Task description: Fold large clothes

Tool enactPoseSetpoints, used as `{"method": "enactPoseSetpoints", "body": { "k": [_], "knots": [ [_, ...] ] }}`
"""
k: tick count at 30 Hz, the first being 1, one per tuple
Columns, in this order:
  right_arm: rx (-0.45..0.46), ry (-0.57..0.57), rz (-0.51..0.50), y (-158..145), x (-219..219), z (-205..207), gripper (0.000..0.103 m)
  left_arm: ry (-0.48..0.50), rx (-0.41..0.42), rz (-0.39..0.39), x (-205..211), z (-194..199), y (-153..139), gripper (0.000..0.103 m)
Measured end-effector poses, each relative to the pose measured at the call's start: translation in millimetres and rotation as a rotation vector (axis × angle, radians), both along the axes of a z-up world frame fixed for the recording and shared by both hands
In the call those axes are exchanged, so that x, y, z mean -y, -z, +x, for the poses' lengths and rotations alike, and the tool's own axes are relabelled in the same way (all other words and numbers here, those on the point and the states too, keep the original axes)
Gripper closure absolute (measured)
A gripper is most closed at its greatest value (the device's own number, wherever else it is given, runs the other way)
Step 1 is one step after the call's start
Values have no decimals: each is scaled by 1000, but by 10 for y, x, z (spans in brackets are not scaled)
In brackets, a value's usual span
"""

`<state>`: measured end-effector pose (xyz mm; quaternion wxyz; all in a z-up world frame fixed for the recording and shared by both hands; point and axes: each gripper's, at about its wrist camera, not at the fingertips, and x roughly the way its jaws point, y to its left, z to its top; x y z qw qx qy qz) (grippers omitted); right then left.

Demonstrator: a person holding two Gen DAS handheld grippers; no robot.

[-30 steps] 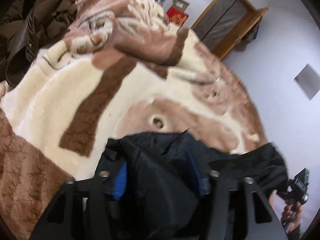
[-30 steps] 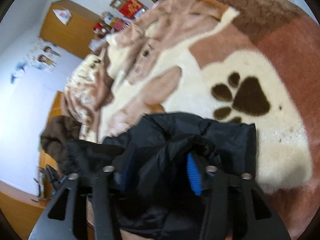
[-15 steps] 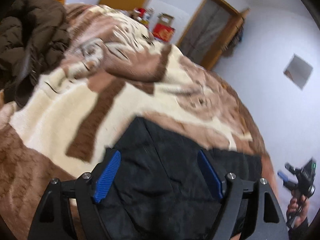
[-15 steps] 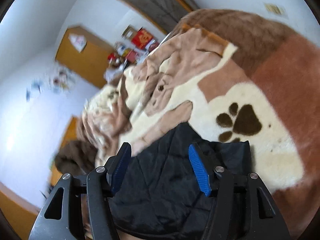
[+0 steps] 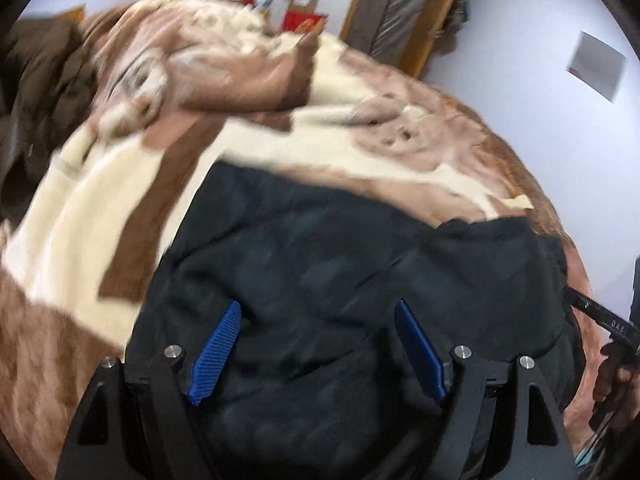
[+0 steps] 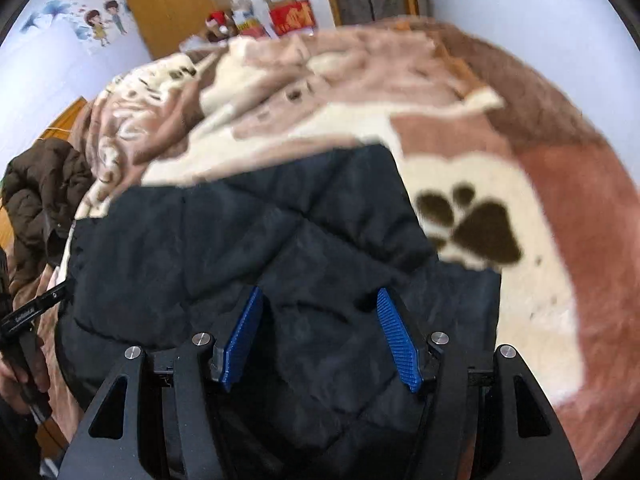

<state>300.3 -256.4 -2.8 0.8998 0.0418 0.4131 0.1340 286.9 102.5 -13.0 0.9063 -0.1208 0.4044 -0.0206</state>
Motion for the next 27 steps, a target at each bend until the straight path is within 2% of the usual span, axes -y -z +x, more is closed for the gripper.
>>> {"method": "enactPoseSetpoints", "body": {
  "k": [3,5,7,11,15,27],
  "knots": [
    [14,-29,-57,-9,-155,149,43,18,33,123,130,216,-39,22],
    [-23,-12,-86,96,-185,323,43,-11,-13,175,73,456,78,22],
    [-66,19,-114,268,-138,546,43,-43,-50,189,-31,646,231,22],
    [-132,58,-142,584,-66,738,43,-76,-62,206,-161,795,505,14],
    [-118,64,-138,722,-56,774,43,-120,-57,133,-303,818,705,10],
    [-105,86,-145,834,-90,804,43,-143,-22,147,-282,822,815,8]
  ]
}}
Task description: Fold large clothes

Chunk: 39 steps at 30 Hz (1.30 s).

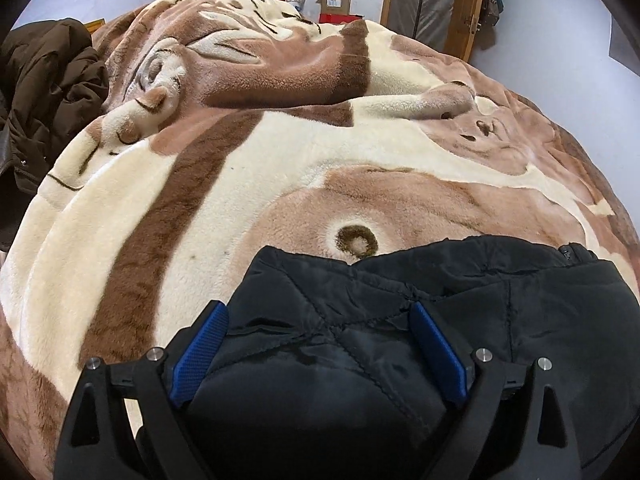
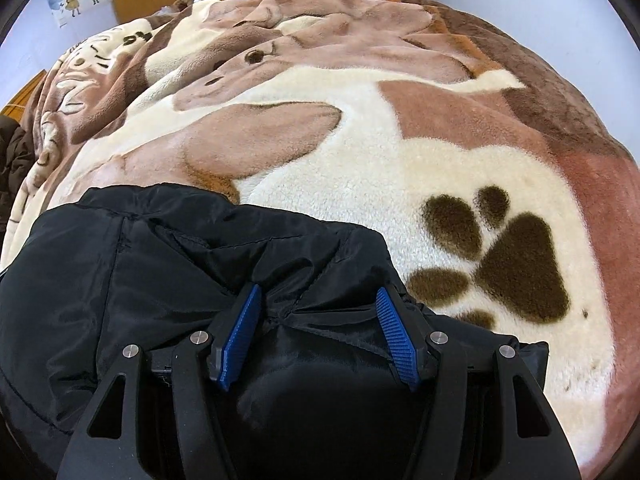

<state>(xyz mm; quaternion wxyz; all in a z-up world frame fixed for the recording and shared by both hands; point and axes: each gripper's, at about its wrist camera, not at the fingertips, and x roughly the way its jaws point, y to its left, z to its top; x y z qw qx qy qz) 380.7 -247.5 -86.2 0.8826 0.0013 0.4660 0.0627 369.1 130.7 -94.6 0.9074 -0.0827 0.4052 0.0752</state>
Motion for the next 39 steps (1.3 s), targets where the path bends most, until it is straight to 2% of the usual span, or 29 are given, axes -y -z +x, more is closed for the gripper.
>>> {"method": "enactPoseSetpoints", "body": {
  "k": [5,9,11,14,16,18,21,23,25,27,30,36,39],
  "knots": [
    [-3,2,-9,-8,-17,8,43,-2,-20,20,24,28,-18,8],
    [-5,8,-16,-200,1,-51,44,6,-32,38,32,-56,-278,16],
    [36,22,-12,-398,31,-159,44,0,-7,31,16,-156,-466,19],
    [133,20,28,-781,4,-371,44,25,78,-1,87,-305,-831,20],
    [183,-12,59,-988,-127,-503,44,74,131,-18,256,-370,-1034,20],
    [186,-69,86,-1046,-337,-582,44,154,146,-42,526,-366,-1101,20],
    [137,-127,77,-871,-604,-524,44,252,100,-27,945,-209,-930,20],
    [58,-122,53,-579,-686,-324,44,283,24,-50,1114,-40,-701,26],
    [24,-109,43,-365,-647,-196,44,284,-36,-20,1244,98,-428,26],
    [12,-102,58,-239,-604,-114,44,273,-36,-10,1263,161,-295,26],
    [26,-112,19,-120,-648,-83,44,264,-43,6,1272,244,-167,26],
    [41,-106,21,-7,-648,-25,44,253,-39,37,1331,305,-30,26],
    [40,-106,7,-23,-661,-27,44,253,-57,52,1369,312,-62,26]
  ]
}}
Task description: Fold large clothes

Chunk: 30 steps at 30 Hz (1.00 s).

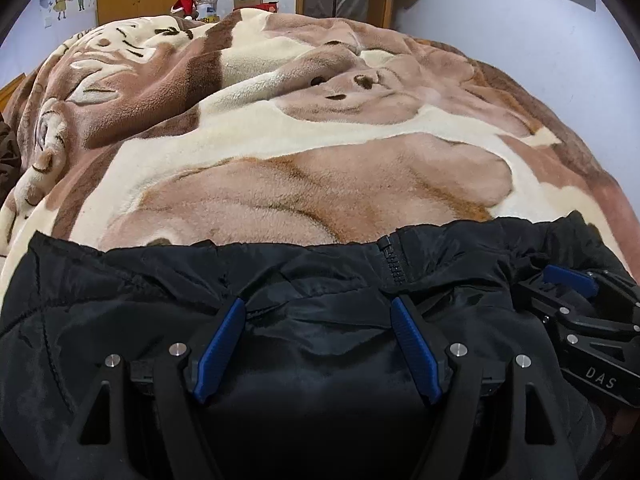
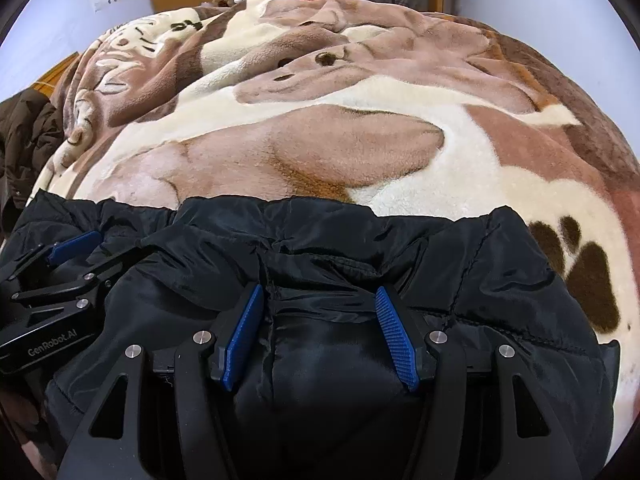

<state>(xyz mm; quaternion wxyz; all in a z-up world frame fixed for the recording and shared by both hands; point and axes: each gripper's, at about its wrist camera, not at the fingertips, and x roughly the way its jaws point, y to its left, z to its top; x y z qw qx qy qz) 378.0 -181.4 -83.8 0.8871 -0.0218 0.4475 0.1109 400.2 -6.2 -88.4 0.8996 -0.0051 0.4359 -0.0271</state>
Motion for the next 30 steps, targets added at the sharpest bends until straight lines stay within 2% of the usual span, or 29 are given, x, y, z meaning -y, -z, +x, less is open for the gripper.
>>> {"method": "enactPoseSetpoints", "body": {
  "k": [2,4,6,9,11,13,15,17,19,30],
  "knots": [
    [1,-9,5,-70,-4,-24,44,5,-25,-23,-51,-3,-110,27],
    [16,-10,25,-241,57,-102,45,11,-10,-54,-140,-91,-297,32],
    [74,3,57,-468,218,-234,45,11,42,-41,-292,-231,-514,32],
    [105,64,60,-580,501,-285,45,-20,106,3,-624,-371,-679,32],
    [77,123,39,-480,697,-217,45,-81,86,49,-899,-341,-608,32],
    [18,155,48,-270,829,-109,45,-144,31,36,-1170,-271,-410,32],
    [5,155,49,-144,836,-54,45,-163,11,24,-1297,-237,-241,31],
    [11,154,13,-70,768,11,45,-172,19,3,-1317,-212,-140,31],
    [7,156,-6,2,730,91,44,-177,28,16,-1273,-165,-62,31],
    [9,172,6,117,794,139,44,-194,39,13,-1249,-102,103,30]
  ]
}}
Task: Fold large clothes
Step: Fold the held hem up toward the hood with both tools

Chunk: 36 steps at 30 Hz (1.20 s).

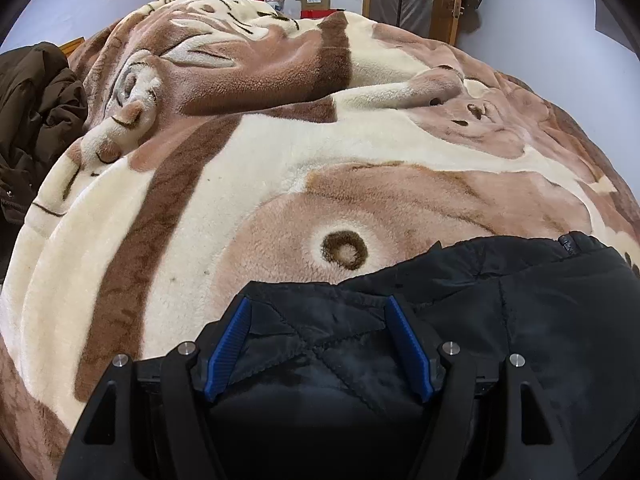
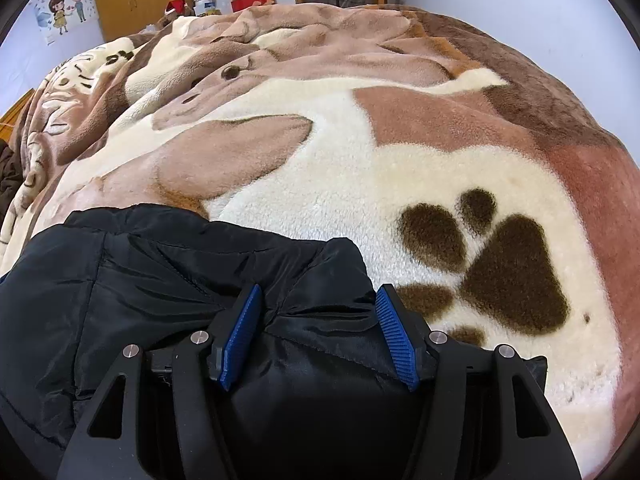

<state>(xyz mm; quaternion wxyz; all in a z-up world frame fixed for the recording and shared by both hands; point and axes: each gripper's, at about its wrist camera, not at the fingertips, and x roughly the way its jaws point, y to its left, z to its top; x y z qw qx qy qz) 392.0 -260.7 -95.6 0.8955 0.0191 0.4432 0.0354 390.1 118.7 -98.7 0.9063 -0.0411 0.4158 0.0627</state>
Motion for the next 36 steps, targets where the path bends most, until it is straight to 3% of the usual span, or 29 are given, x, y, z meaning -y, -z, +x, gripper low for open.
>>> {"method": "enactPoseSetpoints", "body": {
  "k": [6,11,17,20,23,36],
  "knots": [
    [-27,4,3,-143,36,-17,44,-9,-35,34,37,-48,-227,32],
    [48,21,52,-629,145,-387,44,-2,37,33,65,-405,-696,32],
    [116,-19,93,-897,156,-911,44,46,125,-28,343,-825,-1033,32],
    [95,-31,51,-796,111,-987,44,104,92,-8,602,-836,-872,32],
    [19,-20,26,-517,158,-906,44,106,-12,-17,730,-730,-517,32],
    [37,-52,-34,-228,107,-857,44,110,5,6,788,-678,-311,32]
  ]
}}
